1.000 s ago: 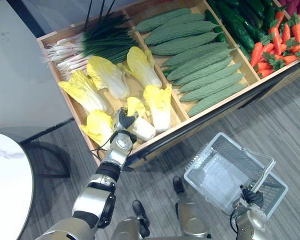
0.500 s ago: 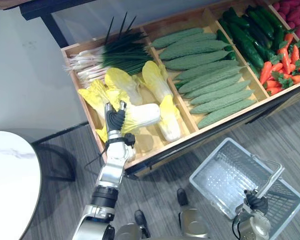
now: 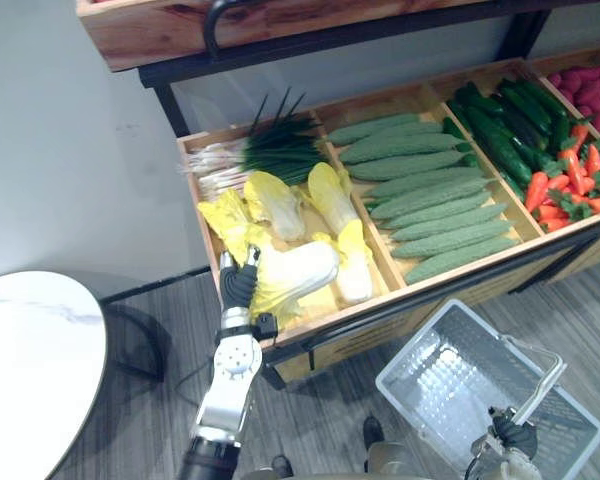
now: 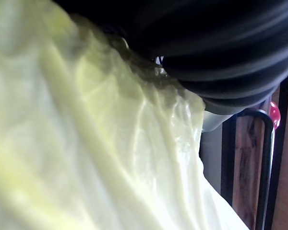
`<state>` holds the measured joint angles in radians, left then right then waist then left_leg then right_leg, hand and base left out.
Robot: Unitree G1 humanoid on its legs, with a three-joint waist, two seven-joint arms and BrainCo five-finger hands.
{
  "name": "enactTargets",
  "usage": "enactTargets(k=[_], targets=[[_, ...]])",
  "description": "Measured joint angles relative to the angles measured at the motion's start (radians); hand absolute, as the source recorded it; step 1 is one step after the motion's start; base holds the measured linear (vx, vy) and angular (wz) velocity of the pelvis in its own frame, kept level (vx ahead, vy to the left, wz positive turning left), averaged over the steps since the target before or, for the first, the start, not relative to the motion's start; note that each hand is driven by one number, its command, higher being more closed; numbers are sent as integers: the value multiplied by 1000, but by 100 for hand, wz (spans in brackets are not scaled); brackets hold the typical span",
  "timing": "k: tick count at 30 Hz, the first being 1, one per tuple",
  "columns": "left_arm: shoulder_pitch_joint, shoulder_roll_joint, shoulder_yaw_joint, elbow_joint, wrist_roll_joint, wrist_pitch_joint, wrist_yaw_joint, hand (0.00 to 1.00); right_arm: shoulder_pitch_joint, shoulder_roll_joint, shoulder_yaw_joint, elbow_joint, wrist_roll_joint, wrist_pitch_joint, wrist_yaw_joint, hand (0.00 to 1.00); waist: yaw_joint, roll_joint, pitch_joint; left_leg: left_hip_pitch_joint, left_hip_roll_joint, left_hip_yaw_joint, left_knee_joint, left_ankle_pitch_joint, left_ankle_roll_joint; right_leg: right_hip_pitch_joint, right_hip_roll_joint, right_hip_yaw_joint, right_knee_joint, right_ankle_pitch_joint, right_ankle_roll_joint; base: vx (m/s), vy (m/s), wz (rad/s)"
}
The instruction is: Pick vegetable in the basket
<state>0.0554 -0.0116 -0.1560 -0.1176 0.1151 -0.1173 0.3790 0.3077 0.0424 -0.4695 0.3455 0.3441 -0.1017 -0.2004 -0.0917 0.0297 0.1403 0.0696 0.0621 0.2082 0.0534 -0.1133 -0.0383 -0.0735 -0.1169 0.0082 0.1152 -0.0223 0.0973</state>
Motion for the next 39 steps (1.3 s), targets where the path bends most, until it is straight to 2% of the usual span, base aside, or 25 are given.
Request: enactTargets(k=[4,7,9,13,17,18,19,20,21,22,23,24,25,26,27,28,30,31,32,33,34,36,37,38,39], targets=[[44,-3,-3,-69,-24,-4,-29,100,33,25,-1,-83,9,0,-15,100,21,-1,0,-24,12,-16,70,-19,-10,0,-6,-34,53,-34,-6,-4,-34,26],[52,-4,-3,-120,-27,-11,-29,100,41,26,11,-132,18,0,-20,100,49,-1,0,-52,35,-35,209,-88,-20,-15,20,-7,103,-57,-14,-49,-42,-27],[56,-3,-4,-172,-28,-24,-27,100,35,22,53,-172,16,0,-21,100,58,0,-3,-88,46,-94,279,-156,-21,-74,52,53,145,-72,-21,-131,9,-79],[55,-4,-34,-195,-40,-40,-29,100,59,27,68,-267,21,0,-33,100,48,-1,-19,-90,64,14,301,-189,-17,-117,85,155,136,-45,-8,-73,36,-96],[33,-11,-99,-194,-57,-47,-40,100,41,26,134,-377,19,-3,-34,100,39,-5,-34,-100,101,187,375,-233,-7,-171,143,304,73,47,0,-24,91,-122],[26,-14,-102,-193,-59,-47,-45,100,29,28,144,-381,18,-4,-32,100,41,-9,-36,-102,112,213,384,-239,-3,-177,145,302,48,59,-23,-49,107,-156],[4,-15,-108,-182,-65,-47,-47,100,4,23,170,-381,5,-4,-36,100,55,-22,-39,-101,130,278,371,-239,-1,-200,127,234,12,64,-96,-68,63,-169],[-10,-11,-106,-177,-65,-49,-44,100,-32,19,197,-379,-4,-5,-38,100,59,-28,-37,-90,148,359,352,-238,2,-235,87,76,30,56,-115,-49,36,-169],[-14,-7,-104,-165,-65,-51,-44,100,-49,18,206,-368,-12,-7,-37,100,58,-31,-38,-79,153,391,344,-238,1,-254,63,-25,54,56,-115,-13,2,-162],[-27,2,-100,-117,-65,-54,-45,100,-83,18,211,-331,-32,-9,-36,100,58,-37,-39,-43,153,456,329,-238,1,-254,15,-228,99,34,-140,51,4,-155],[-31,1,-84,-84,-66,-53,-45,100,-123,8,215,-284,-45,-10,-37,100,54,-33,-37,-4,143,509,331,-239,-1,-228,-25,-383,97,39,-198,95,12,-162],[-31,-3,-74,-71,-66,-52,-46,100,-143,-4,221,-257,-46,-10,-38,100,55,-24,-37,12,144,521,328,-239,0,-216,-45,-465,97,42,-237,140,-28,-184],[-32,-5,-53,-68,-66,-49,-45,100,-180,-35,248,-206,-45,-10,-39,100,65,-5,-36,47,142,543,302,-237,1,-196,-72,-615,113,29,-275,147,-97,-211],[-46,-1,-33,-67,-66,-49,-45,100,-207,-47,268,-174,-45,-10,-35,100,77,-6,-37,75,131,566,268,-237,0,-197,-95,-672,135,39,-236,131,-140,-210],[-58,1,-31,-60,-66,-49,-44,100,-210,-48,277,-168,-46,-10,-35,100,81,-10,-37,84,126,579,265,-237,0,-205,-91,-661,135,51,-193,152,-181,-180],[-93,2,-39,-20,-66,-46,-46,100,-207,-50,286,-162,-53,-8,-28,100,78,-7,-37,83,138,586,301,-236,-2,-225,-61,-607,134,48,-178,204,-194,-144],[-132,4,-56,36,-66,-43,-51,100,-204,-53,299,-154,-53,5,-13,100,76,-3,-36,69,209,579,462,-227,9,-219,-9,-543,117,48,-183,238,-174,-136],[-147,8,-67,68,-66,-42,-54,100,-203,-62,320,-139,-49,11,-9,100,74,2,-31,37,267,536,614,-183,59,-183,34,-503,90,50,-191,243,-113,-114],[-150,9,-70,89,-66,-42,-59,100,-198,-73,332,-133,-42,12,-5,100,69,2,-28,14,296,474,726,-104,66,-147,56,-473,67,50,-193,272,-61,-132],[-148,16,-80,109,-66,-42,-72,100,-194,-90,347,-134,-38,11,4,100,70,4,-27,-22,292,365,816,-84,31,-107,71,-427,34,52,-195,218,12,-104],[-151,14,-87,114,-67,-42,-75,100,-195,-95,350,-134,-37,11,5,100,70,5,-27,-51,272,302,833,-110,6,-97,74,-405,23,52,-195,194,92,-111],[-151,16,-91,116,-74,-42,-78,100,-207,-129,354,-135,-29,1,9,100,82,3,-26,-161,161,67,751,-206,-29,-67,76,-320,-24,61,-203,176,122,-103],[-148,19,-88,116,-79,-42,-78,100,-208,-134,355,-135,-27,1,10,100,86,3,-25,-173,138,25,696,-215,-33,-56,76,-301,-40,68,-200,183,165,-106],[-140,27,-80,116,-86,-42,-78,100,-209,-147,367,-134,-18,0,17,100,92,4,-25,-187,91,-65,534,-216,-38,-33,77,-256,-70,86,-178,134,154,-82],[-138,29,-74,116,-86,-42,-78,100,-209,-150,371,-133,-15,0,24,100,97,4,-24,-190,80,-94,464,-212,-43,-30,78,-240,-76,92,-167,141,207,-105]])
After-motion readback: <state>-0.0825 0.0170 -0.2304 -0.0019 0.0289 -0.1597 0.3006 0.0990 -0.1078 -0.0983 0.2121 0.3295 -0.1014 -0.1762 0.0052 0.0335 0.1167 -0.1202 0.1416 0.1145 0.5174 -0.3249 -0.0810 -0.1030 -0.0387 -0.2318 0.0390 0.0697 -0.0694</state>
